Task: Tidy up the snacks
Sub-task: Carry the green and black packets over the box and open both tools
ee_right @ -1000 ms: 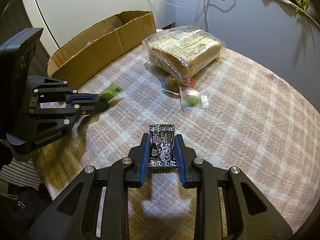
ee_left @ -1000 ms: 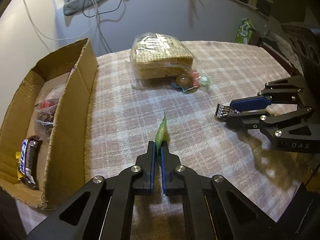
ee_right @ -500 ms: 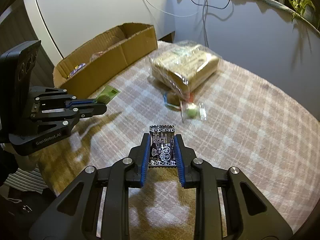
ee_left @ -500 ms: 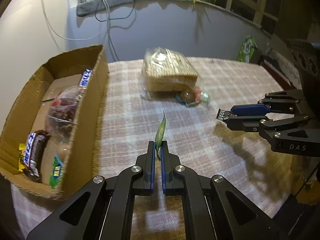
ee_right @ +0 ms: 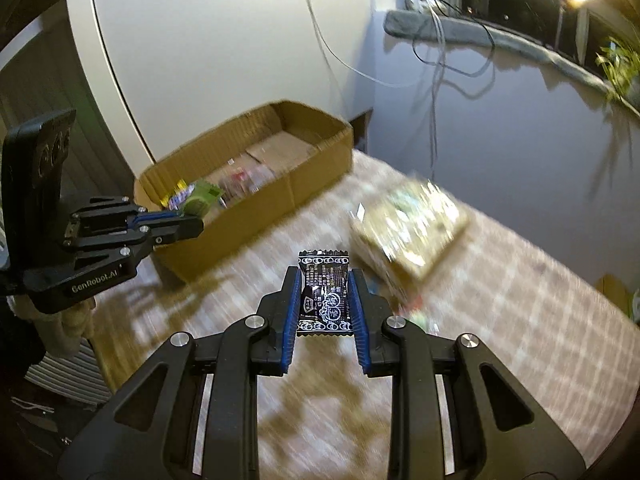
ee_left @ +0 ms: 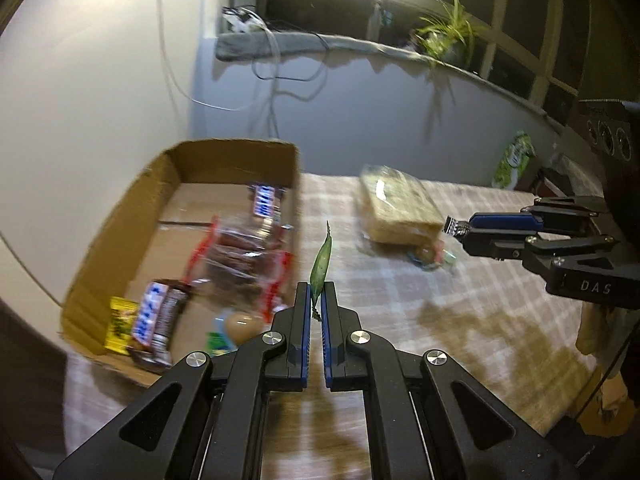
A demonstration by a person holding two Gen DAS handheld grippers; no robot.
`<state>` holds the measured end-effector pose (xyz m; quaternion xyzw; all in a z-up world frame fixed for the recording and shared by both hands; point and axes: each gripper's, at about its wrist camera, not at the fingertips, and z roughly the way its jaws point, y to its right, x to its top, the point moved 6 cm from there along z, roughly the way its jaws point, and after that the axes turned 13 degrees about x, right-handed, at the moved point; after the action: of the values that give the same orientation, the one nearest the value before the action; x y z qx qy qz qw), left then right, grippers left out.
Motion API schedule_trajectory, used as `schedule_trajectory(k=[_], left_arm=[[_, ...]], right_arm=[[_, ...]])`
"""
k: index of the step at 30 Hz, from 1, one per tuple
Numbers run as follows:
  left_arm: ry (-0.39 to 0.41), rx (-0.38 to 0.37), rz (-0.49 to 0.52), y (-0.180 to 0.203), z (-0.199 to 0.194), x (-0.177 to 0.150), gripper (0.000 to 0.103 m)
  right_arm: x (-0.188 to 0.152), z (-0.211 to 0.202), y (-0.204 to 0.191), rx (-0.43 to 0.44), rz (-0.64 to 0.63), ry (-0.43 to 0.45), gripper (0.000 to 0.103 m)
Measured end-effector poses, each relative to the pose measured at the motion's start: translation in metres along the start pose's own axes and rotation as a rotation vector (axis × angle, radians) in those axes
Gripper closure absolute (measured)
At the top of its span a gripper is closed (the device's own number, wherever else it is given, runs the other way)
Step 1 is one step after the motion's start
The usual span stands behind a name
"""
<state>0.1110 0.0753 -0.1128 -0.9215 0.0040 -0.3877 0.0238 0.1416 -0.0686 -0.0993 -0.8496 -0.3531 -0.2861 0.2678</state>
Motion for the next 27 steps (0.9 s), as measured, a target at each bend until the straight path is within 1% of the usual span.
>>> schedule_trajectory(k=[5, 9, 16, 21, 27], left_arm=[[0.016, 0.030, -0.049, -0.029, -0.002, 0.004, 0.099], [0.026, 0.063, -0.069, -0.048, -0.001, 0.006, 0.099], [0.024, 0.101, -0.110, -0.078, 0.008, 0.014, 0.099], [0.019, 0.122, -0.120, -0.089, 0.017, 0.020, 0.099], [-0.002, 0.147, -0.116, -0.097, 0.029, 0.022, 0.099]], right_arm=[[0.028, 0.019, -0.016, 0.018, -0.036, 0.006, 0.078], [0.048, 0.039, -0.026, 0.038, -0.049, 0.000, 0.078], [0.076, 0.069, -0.036, 0.065, -0.054, -0.009, 0.078], [0.092, 0.092, -0.041, 0.094, -0.048, -0.022, 0.078], [0.106, 0.119, -0.043, 0.105, -0.041, -0.041, 0.078]])
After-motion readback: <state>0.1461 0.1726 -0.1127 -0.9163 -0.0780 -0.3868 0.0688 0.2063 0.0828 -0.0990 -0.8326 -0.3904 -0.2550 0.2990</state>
